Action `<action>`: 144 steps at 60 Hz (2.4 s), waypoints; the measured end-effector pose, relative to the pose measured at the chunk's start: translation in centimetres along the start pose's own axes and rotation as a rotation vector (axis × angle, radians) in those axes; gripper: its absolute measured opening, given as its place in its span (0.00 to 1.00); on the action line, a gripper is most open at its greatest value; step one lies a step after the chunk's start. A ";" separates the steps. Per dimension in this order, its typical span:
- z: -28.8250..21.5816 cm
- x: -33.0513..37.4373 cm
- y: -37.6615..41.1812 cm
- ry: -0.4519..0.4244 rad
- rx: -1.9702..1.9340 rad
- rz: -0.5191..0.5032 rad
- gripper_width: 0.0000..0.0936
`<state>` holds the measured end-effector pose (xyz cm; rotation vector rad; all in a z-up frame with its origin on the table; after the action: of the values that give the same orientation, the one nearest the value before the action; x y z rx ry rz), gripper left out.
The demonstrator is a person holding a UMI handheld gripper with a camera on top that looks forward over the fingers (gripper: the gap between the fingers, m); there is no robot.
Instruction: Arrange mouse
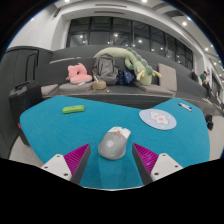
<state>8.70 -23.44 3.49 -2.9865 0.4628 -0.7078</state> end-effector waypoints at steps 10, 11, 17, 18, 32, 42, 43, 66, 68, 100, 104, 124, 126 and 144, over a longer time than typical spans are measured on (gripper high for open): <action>0.0 -4.3 1.2 0.077 -0.031 -0.027 0.92; 0.0 -4.7 1.2 0.080 -0.030 -0.024 0.92; -0.5 -5.6 1.6 0.119 -0.045 -0.020 0.91; -0.6 -5.7 1.8 0.122 -0.042 -0.022 0.91; -1.4 -6.6 3.2 0.147 0.036 -0.039 0.90; -1.8 -7.1 3.4 0.152 0.057 -0.050 0.81; -1.8 -7.1 3.3 0.154 0.054 -0.048 0.79; -8.9 -7.0 -0.2 0.049 -0.057 -0.067 0.36; -10.5 -7.7 -1.4 0.031 -0.071 -0.056 0.36; -7.2 -25.1 -19.1 0.154 -0.025 0.141 0.52; -7.0 -25.0 -19.5 0.153 -0.004 0.165 0.76; -9.3 -9.0 -20.8 0.081 -0.045 0.135 0.92; -9.0 -6.7 -21.0 0.087 -0.048 0.129 0.92; -6.0 8.0 -23.5 0.080 -0.044 0.106 0.92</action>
<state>19.41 -3.18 14.81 -2.9554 0.6442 -0.8193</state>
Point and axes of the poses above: the point between the fingertips, and its own axes, seen from behind it with the camera up: y to the left, z down, x backward, against the way the camera looks, the point moved 5 cm from there along x, backward, against the way the camera looks, and after that the axes turned 12 degrees about z, right-handed, at the moved point
